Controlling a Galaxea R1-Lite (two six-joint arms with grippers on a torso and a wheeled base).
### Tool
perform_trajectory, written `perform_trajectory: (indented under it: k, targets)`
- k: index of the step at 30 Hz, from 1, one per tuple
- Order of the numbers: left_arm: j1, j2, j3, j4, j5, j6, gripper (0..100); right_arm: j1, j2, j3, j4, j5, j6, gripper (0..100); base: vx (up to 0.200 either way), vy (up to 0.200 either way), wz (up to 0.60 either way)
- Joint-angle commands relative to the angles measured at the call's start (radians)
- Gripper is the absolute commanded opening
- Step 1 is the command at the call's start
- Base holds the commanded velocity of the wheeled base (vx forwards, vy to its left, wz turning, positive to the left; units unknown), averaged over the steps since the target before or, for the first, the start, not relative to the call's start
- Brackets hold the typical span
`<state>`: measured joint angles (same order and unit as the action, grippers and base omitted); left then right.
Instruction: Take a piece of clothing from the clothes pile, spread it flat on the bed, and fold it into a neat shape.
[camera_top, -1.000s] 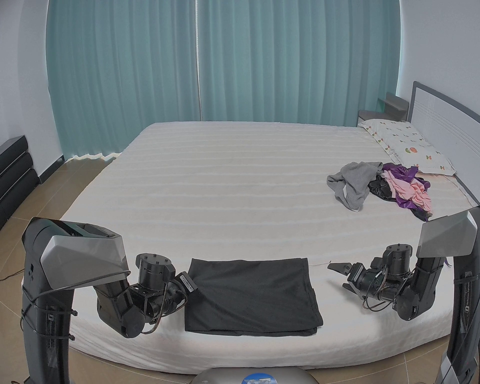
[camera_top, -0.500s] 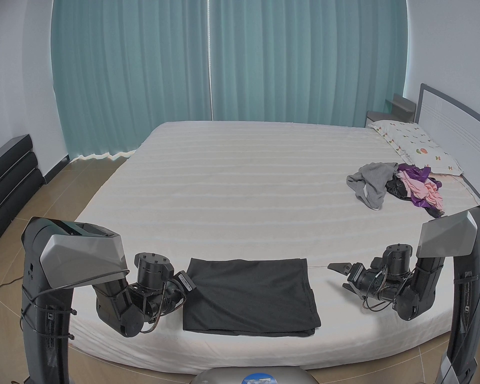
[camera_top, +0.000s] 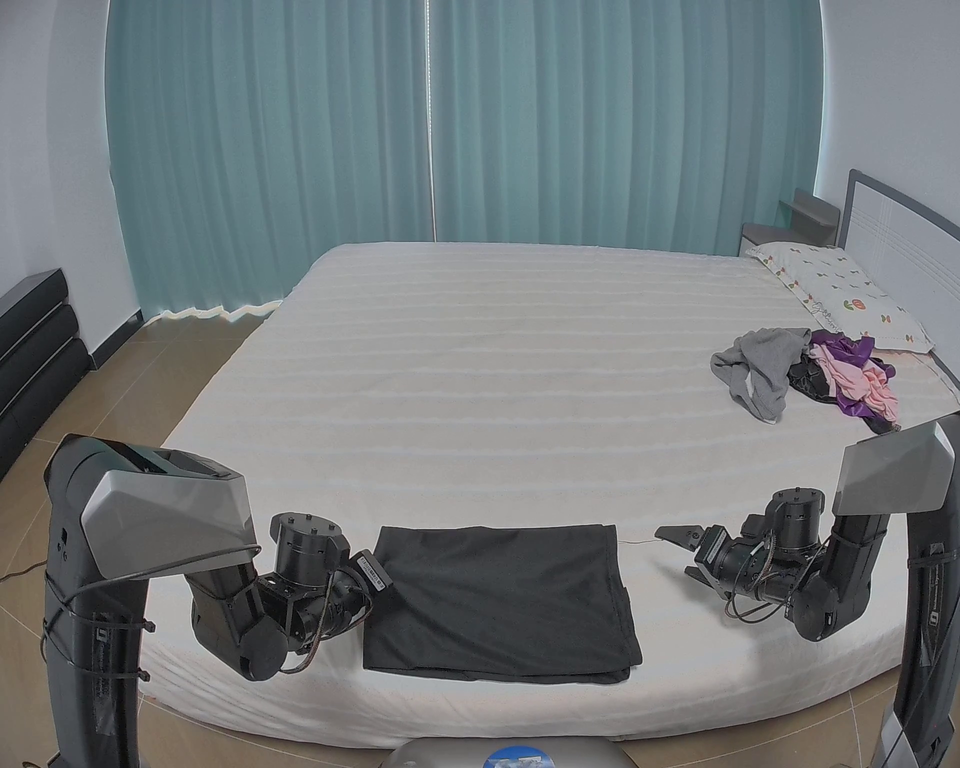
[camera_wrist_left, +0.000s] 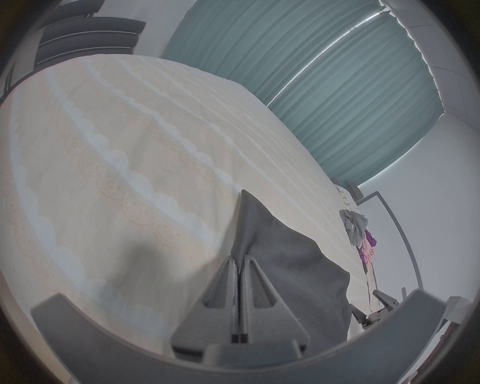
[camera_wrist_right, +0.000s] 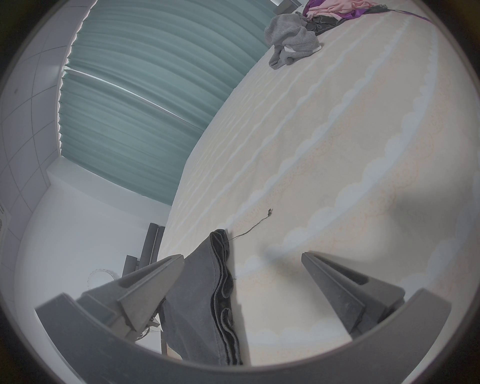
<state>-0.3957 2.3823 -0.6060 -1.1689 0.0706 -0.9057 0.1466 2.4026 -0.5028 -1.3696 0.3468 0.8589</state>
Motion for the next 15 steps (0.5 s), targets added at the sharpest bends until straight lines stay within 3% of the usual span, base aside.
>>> perform_trajectory:
  k: [1, 4, 5, 15]
  targets:
    - [0.000, -0.003, 0.003, 0.000, 0.000, -0.021, 0, 0.001, 0.000, 0.000, 0.000, 0.000, 0.000, 100, 0.000, 0.000, 0.00]
    - [-0.008, -0.015, 0.014, 0.002, 0.000, -0.032, 0, 0.001, 0.000, 0.000, 0.000, 0.000, 0.000, 100, 0.000, 0.000, 0.00]
    - [-0.011, -0.018, 0.020, 0.002, -0.002, -0.032, 100, 0.001, 0.000, 0.000, 0.000, 0.000, 0.000, 100, 0.000, 0.000, 0.00]
    - [-0.009, -0.025, 0.035, -0.001, 0.000, -0.038, 100, 0.001, 0.000, 0.003, 0.000, 0.000, 0.000, 100, 0.000, 0.000, 0.00]
